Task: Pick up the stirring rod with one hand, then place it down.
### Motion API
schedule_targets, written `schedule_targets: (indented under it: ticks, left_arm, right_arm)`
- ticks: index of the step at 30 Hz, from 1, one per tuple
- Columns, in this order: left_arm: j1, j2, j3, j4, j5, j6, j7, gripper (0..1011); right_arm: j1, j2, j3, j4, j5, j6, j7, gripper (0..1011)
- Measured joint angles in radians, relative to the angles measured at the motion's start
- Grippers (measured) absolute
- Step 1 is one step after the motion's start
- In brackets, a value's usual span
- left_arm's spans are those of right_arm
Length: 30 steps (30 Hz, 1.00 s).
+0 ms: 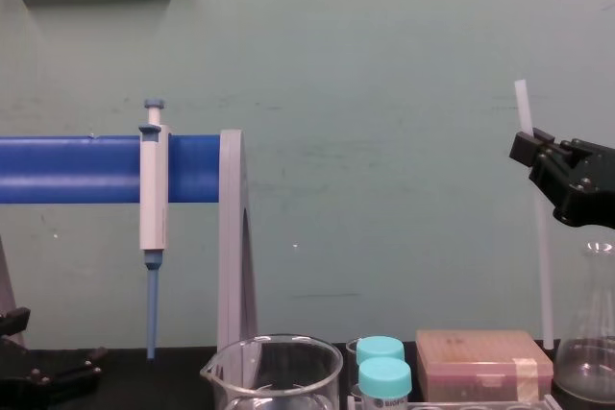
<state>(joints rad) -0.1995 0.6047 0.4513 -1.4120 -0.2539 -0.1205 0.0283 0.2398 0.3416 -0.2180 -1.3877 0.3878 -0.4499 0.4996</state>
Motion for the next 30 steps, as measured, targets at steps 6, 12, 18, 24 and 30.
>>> schedule_targets:
  ticks: [6,12,18,24,30]
  left_arm:
    - [0.000,0.000,0.000,0.000,0.000,0.000,0.000,1000]
    - [0.000,0.000,0.000,0.000,0.000,0.000,0.000,1000]
    - [0.000,0.000,0.000,0.000,0.000,0.000,0.000,1000]
    - [0.000,0.000,0.000,0.000,0.000,0.000,0.000,1000]
    - [0.000,0.000,0.000,0.000,0.000,0.000,0.000,1000]
  right_arm:
    - [0.000,0.000,0.000,0.000,0.000,0.000,0.000,66]
    - [0.000,0.000,0.000,0.000,0.000,0.000,0.000,66]
    - [0.001,-0.005,0.003,0.003,0.000,0.003,0.012,65]
    - [0.008,-0.013,0.000,0.017,0.012,0.013,0.036,66]
    - [0.014,-0.018,-0.009,0.031,0.027,0.026,0.055,65]
